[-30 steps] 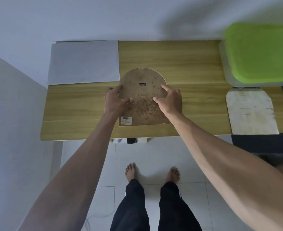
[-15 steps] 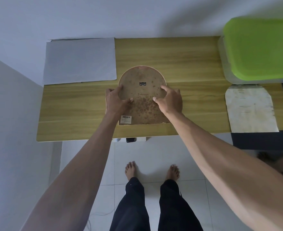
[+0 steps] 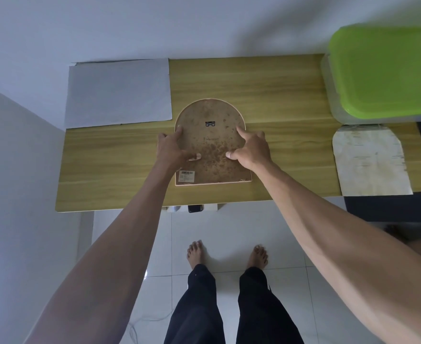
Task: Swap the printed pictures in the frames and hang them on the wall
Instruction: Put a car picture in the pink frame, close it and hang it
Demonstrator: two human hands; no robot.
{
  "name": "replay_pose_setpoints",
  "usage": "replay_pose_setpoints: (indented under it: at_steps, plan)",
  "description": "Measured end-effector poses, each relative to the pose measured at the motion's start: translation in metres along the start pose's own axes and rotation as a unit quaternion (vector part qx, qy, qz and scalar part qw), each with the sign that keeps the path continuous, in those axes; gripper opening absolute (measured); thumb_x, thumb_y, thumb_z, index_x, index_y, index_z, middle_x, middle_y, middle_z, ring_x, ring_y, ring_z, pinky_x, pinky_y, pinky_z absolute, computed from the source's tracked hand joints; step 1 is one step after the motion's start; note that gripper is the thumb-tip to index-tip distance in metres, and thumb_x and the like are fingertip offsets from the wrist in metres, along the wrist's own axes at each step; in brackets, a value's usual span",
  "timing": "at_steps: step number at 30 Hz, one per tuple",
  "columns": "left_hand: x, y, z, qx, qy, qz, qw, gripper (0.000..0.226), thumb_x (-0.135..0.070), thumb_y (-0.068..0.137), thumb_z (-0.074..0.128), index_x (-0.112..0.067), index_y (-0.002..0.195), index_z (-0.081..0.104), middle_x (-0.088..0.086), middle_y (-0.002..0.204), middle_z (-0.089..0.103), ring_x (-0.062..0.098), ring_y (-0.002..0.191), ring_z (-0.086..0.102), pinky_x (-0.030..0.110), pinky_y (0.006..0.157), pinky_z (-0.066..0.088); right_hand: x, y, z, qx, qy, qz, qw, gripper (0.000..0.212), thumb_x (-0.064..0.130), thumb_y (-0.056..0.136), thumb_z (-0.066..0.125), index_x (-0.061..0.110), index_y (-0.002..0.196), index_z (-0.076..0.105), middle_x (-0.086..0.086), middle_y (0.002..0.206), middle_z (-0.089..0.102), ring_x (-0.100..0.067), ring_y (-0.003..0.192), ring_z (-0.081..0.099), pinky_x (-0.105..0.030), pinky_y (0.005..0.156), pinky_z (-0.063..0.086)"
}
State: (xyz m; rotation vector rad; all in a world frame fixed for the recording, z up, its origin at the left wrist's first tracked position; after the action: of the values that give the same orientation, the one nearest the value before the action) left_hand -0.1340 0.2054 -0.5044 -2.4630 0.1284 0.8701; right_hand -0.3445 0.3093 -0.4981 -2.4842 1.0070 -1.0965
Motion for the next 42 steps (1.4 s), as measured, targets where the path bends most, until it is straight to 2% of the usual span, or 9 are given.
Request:
replay_pose_setpoints:
  at_steps: [5, 12, 20, 24, 28, 31, 36, 39, 42]
  plan:
    - [-0.004, 0.0, 0.003, 0.046, 0.074, 0.007, 0.996, 0.119, -0.027, 0.061, 0.095, -0.03, 0.155, 0.022, 0.012, 0.13, 0.029, 0.038, 0.12, 0.045, 0.051, 0.097, 0.053, 0.002, -0.004, 0.002, 0.063, -0.054, -0.013, 0.996, 0.114, 0.033, 0.07, 0.091, 0.031, 0.159, 0.02, -0.009, 0.14, 0.028, -0.03, 0.134, 0.035, -0.043, 0.112, 0.04]
    - [-0.002, -0.005, 0.006, 0.008, 0.092, 0.025, 0.995, 0.108, -0.036, 0.068, 0.09, -0.029, 0.154, 0.025, 0.014, 0.128, 0.032, 0.039, 0.122, 0.043, 0.052, 0.102, 0.048, 0.006, -0.006, 0.003, 0.024, -0.104, -0.021, 0.994, 0.106, 0.037, 0.075, 0.088, 0.034, 0.158, 0.023, -0.008, 0.144, 0.029, -0.032, 0.129, 0.042, -0.039, 0.099, 0.048]
    - [0.001, -0.013, 0.006, 0.033, 0.09, 0.026, 0.995, 0.107, -0.035, 0.068, 0.09, -0.029, 0.154, 0.027, 0.015, 0.133, 0.029, 0.041, 0.126, 0.04, 0.052, 0.105, 0.047, -0.002, -0.013, 0.0, 0.102, -0.104, -0.047, 0.988, 0.112, 0.025, 0.074, 0.089, 0.032, 0.159, 0.017, -0.007, 0.156, 0.013, -0.032, 0.142, 0.029, -0.039, 0.114, 0.036]
    - [-0.005, -0.017, 0.007, 0.056, 0.124, 0.032, 0.99, 0.121, -0.029, 0.062, 0.094, -0.031, 0.155, 0.018, 0.015, 0.134, 0.026, 0.036, 0.122, 0.039, 0.041, 0.087, 0.055, -0.003, -0.013, 0.002, 0.084, -0.107, -0.05, 0.989, 0.11, 0.023, 0.073, 0.09, 0.032, 0.159, 0.02, -0.007, 0.156, 0.014, -0.032, 0.141, 0.031, -0.042, 0.112, 0.04]
    - [-0.005, -0.02, 0.009, 0.045, 0.112, 0.02, 0.992, 0.118, -0.026, 0.061, 0.094, -0.033, 0.154, 0.021, 0.015, 0.133, 0.027, 0.039, 0.119, 0.042, 0.053, 0.086, 0.057, -0.002, -0.013, 0.004, 0.069, -0.099, -0.037, 0.992, 0.109, 0.019, 0.073, 0.089, 0.033, 0.158, 0.023, -0.006, 0.154, 0.016, -0.032, 0.139, 0.033, -0.043, 0.111, 0.041]
    - [-0.004, -0.023, 0.008, 0.041, 0.08, -0.007, 0.996, 0.12, -0.025, 0.056, 0.096, -0.037, 0.152, 0.025, 0.017, 0.136, 0.027, 0.043, 0.117, 0.047, 0.054, 0.09, 0.056, 0.0, -0.013, 0.005, 0.07, -0.071, -0.023, 0.995, 0.109, 0.014, 0.074, 0.089, 0.033, 0.158, 0.023, -0.005, 0.152, 0.017, -0.033, 0.137, 0.036, -0.044, 0.112, 0.042]
    - [0.003, -0.026, 0.011, 0.015, -0.014, -0.035, 0.999, 0.121, -0.024, 0.057, 0.096, -0.038, 0.154, 0.025, 0.016, 0.138, 0.031, 0.042, 0.131, 0.038, 0.051, 0.113, 0.039, -0.003, -0.011, 0.0, 0.073, 0.036, -0.001, 0.997, 0.106, 0.009, 0.071, 0.087, 0.028, 0.158, 0.028, -0.009, 0.152, 0.03, -0.032, 0.136, 0.043, -0.04, 0.113, 0.04]
    - [0.012, -0.026, 0.01, 0.012, -0.106, -0.046, 0.993, 0.117, -0.025, 0.052, 0.097, -0.032, 0.152, 0.036, 0.004, 0.139, 0.043, 0.03, 0.131, 0.046, 0.047, 0.11, 0.044, -0.006, -0.011, -0.01, 0.05, 0.184, -0.003, 0.982, 0.091, 0.004, 0.074, 0.081, 0.021, 0.153, 0.04, -0.003, 0.148, 0.052, -0.021, 0.127, 0.057, -0.036, 0.11, 0.046]
    - [0.014, -0.032, 0.007, 0.022, -0.217, -0.047, 0.975, 0.113, -0.022, 0.047, 0.098, -0.029, 0.147, 0.046, 0.003, 0.142, 0.052, 0.025, 0.12, 0.059, 0.044, 0.1, 0.053, -0.007, -0.014, -0.014, 0.024, 0.277, -0.004, 0.96, 0.076, 0.004, 0.075, 0.078, 0.025, 0.144, 0.054, 0.004, 0.126, 0.068, -0.014, 0.108, 0.069, -0.037, 0.099, 0.055]
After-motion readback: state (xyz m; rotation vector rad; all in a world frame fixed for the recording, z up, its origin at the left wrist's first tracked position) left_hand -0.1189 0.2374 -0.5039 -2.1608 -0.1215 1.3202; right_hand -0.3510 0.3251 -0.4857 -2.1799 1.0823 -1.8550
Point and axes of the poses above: each hand's wrist, its own y-axis towards the middle knuckle, its own z-axis out of the palm, x = y × z, the point moved 6 cm from there along y, towards the middle knuckle
